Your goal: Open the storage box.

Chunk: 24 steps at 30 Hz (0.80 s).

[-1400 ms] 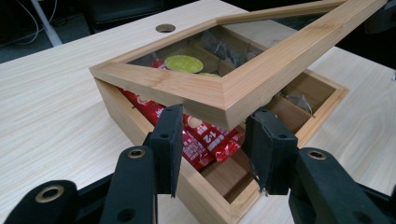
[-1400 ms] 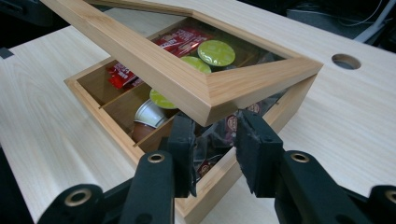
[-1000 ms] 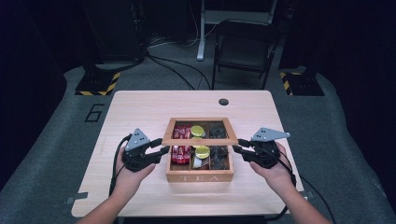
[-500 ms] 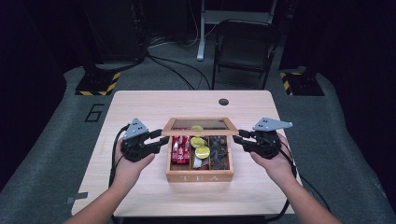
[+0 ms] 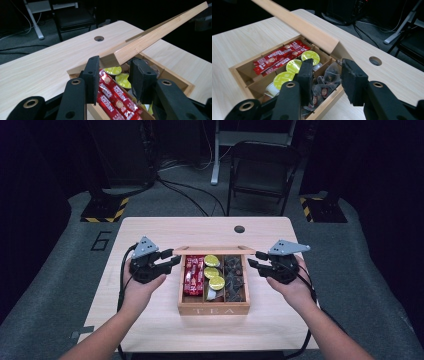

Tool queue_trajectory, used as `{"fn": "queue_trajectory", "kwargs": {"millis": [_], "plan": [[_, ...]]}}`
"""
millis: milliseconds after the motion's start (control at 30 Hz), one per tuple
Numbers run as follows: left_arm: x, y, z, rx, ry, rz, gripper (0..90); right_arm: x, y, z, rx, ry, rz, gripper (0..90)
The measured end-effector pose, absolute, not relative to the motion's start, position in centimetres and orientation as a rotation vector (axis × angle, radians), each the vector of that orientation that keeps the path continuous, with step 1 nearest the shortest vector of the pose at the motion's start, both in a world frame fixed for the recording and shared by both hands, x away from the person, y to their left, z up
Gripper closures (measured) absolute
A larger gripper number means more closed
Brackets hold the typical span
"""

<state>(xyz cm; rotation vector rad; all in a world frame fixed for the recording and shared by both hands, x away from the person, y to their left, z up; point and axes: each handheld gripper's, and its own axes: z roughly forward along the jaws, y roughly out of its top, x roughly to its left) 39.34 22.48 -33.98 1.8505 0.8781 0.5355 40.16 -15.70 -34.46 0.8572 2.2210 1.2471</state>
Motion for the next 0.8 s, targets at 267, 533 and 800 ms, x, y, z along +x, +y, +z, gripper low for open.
{"fn": "queue_trajectory", "kwargs": {"millis": [267, 533, 800], "plan": [[40.4, 22.2, -33.1, 1.83, 0.887, 0.57, 61.0, 42.5, -15.3, -35.4, 0.913, 2.22, 1.226, 57.2], [41.7, 21.9, -32.0, 1.831, 0.886, 0.597, 60.7, 44.9, -15.1, -36.1, 0.976, 2.196, 1.23, 50.0], [43.0, 21.9, -31.4, 1.812, 0.893, 0.607, 60.7, 47.6, -14.7, -37.0, 1.039, 2.204, 1.245, 49.9]]}}
